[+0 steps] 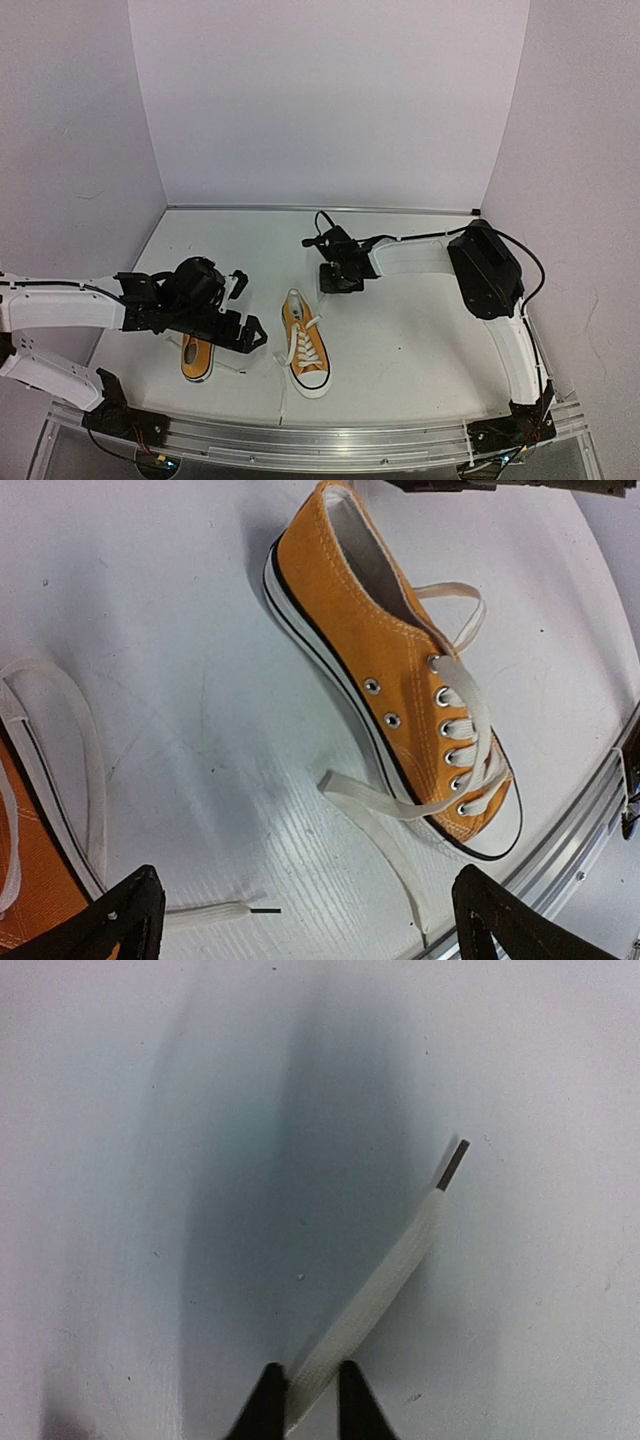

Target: Tie the shoes

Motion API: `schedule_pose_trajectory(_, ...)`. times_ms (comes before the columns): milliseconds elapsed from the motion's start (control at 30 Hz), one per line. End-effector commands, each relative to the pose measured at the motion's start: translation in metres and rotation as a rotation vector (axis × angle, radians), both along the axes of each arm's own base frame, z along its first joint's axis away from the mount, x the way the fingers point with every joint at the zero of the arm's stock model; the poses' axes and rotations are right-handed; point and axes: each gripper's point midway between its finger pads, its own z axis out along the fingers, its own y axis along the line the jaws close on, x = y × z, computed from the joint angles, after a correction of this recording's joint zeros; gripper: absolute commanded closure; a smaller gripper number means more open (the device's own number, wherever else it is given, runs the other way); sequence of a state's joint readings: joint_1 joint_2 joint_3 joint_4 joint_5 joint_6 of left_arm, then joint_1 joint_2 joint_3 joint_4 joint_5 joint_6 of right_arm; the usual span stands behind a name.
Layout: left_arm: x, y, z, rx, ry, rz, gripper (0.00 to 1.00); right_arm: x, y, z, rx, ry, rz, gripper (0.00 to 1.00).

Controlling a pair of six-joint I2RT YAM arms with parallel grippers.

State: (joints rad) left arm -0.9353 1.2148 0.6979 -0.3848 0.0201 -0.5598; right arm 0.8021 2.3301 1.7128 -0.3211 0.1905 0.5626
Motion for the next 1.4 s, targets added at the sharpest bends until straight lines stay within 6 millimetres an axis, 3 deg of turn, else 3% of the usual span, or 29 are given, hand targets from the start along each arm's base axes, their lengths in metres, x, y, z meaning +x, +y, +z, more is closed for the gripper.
schedule_pose_trajectory(0, -0.01, 0.015, 0.002, 0.07, -0.015, -0.04, 0.01, -0.025, -0.025, -0.045, -0.097, 0.118, -0.003, 1.0)
schedule_pose_trajectory(167, -0.042, 0.006, -0.006, 0.071, 0.05, -0.168, 0.07, -0.026, -0.023, -0.017, -0.039, 0.093, 0.017, 1.0)
schedule_pose_trajectory(367, -0.065, -0.012, -0.033, 0.19, 0.071, -0.247, 0.2, -0.034, -0.016, 0.019, 0.073, 0.065, 0.054, 1.0)
schedule_pose_trajectory(733, -0.069, -0.064, -0.058, 0.236, 0.032, -0.271, 0.29, -0.066, -0.029, 0.077, 0.203, 0.024, 0.112, 1.0)
schedule_pose_trajectory(933, -0.078, -0.09, -0.068, 0.267, 0.01, -0.294, 0.29, -0.076, -0.042, 0.088, 0.208, 0.009, 0.113, 1.0)
schedule_pose_trajectory(1033, -0.078, -0.09, -0.079, 0.309, 0.02, -0.268, 0.33, -0.079, -0.047, 0.088, 0.207, 0.01, 0.109, 1.0)
schedule_pose_trajectory(1200, -0.076, -0.068, -0.102, 0.445, 0.032, -0.218, 0.49, -0.082, -0.05, 0.089, 0.216, 0.01, 0.11, 1.0)
schedule_pose_trajectory(1367, -0.077, -0.05, -0.111, 0.483, 0.047, -0.174, 0.75, -0.089, -0.046, 0.092, 0.251, 0.021, 0.141, 1.0)
